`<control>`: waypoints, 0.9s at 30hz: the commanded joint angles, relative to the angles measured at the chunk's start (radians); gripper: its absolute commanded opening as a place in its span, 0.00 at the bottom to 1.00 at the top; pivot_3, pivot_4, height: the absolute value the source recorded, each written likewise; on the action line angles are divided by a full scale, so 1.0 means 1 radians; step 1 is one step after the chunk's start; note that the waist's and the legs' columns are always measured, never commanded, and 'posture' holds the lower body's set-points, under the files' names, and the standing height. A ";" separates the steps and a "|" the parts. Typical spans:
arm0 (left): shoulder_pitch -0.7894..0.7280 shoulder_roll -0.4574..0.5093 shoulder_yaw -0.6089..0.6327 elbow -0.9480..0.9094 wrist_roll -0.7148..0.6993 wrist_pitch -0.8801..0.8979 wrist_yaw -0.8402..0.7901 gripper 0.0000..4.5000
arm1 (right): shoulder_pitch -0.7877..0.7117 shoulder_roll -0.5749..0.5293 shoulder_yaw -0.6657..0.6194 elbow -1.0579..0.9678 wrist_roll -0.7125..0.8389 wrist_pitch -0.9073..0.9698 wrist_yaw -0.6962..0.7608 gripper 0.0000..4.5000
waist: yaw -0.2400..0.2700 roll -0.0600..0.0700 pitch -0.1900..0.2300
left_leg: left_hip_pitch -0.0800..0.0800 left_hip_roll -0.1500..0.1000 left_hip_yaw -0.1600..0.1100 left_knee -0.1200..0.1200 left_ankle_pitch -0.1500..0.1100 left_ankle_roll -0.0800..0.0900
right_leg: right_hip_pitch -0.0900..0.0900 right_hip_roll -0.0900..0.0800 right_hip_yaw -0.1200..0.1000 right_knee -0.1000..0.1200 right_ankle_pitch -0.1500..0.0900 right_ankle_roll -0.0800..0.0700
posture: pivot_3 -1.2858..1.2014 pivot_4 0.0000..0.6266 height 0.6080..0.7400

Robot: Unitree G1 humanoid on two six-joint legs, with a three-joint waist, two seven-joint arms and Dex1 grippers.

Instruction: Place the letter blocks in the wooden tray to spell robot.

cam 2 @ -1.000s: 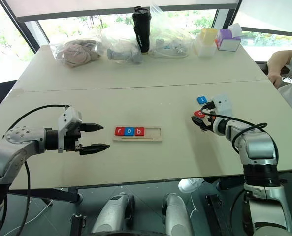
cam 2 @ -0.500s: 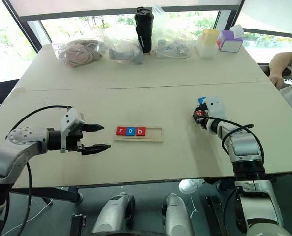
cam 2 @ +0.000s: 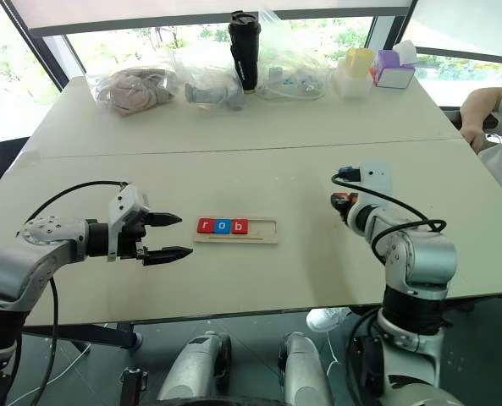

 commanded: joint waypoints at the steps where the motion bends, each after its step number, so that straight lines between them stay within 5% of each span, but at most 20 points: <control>1: -0.037 -0.001 -0.010 0.015 0.012 -0.027 -0.020 1.00 | -0.009 0.071 -0.024 -0.149 -0.019 0.127 -0.054 0.27 | 0.001 0.000 0.000 | 0.000 0.000 0.000 0.000 0.000 0.000 | 0.000 0.000 0.000 0.000 0.000 0.000 | 0.52 0.24 1.00; 13: -0.051 -0.010 -0.025 0.041 0.037 -0.052 -0.039 1.00 | 0.131 0.154 0.041 -0.245 -0.001 0.134 -0.116 0.27 | -0.003 0.000 0.000 | 0.000 0.000 0.000 -0.001 0.000 0.000 | -0.001 0.000 0.000 -0.002 0.000 -0.001 | 0.52 0.24 1.00; 18: -0.046 -0.011 -0.023 0.039 0.041 -0.051 -0.039 1.00 | 0.114 0.113 0.051 -0.250 0.016 0.134 -0.086 0.83 | -0.004 0.000 0.000 | 0.000 0.001 0.000 -0.001 0.000 0.000 | -0.001 0.000 0.000 -0.002 0.000 -0.001 | 0.52 0.24 1.00; 20: -0.042 -0.009 -0.020 0.037 0.043 -0.050 -0.038 1.00 | 0.102 -0.031 0.116 -0.282 0.066 0.108 0.014 0.99 | -0.003 0.001 0.000 | -0.001 0.001 0.000 -0.002 0.000 0.000 | -0.001 0.000 0.000 -0.003 0.000 -0.001 | 0.52 0.24 1.00; 23: -0.041 -0.006 -0.017 0.041 0.045 -0.051 -0.040 1.00 | 0.087 -0.220 0.120 -0.289 0.161 0.037 0.194 0.99 | -0.002 0.002 0.001 | -0.001 0.001 0.001 -0.002 0.000 0.000 | -0.001 -0.001 0.000 -0.005 0.000 -0.001 | 0.52 0.24 1.00; 27: -0.046 -0.008 -0.019 0.049 0.052 -0.054 -0.045 1.00 | 0.187 -0.491 0.046 -0.173 0.228 -0.334 0.570 0.99 | 0.003 0.001 0.001 | -0.001 0.001 0.001 -0.002 0.000 0.000 | 0.000 -0.001 0.000 -0.007 0.000 -0.001 | 0.52 0.24 1.00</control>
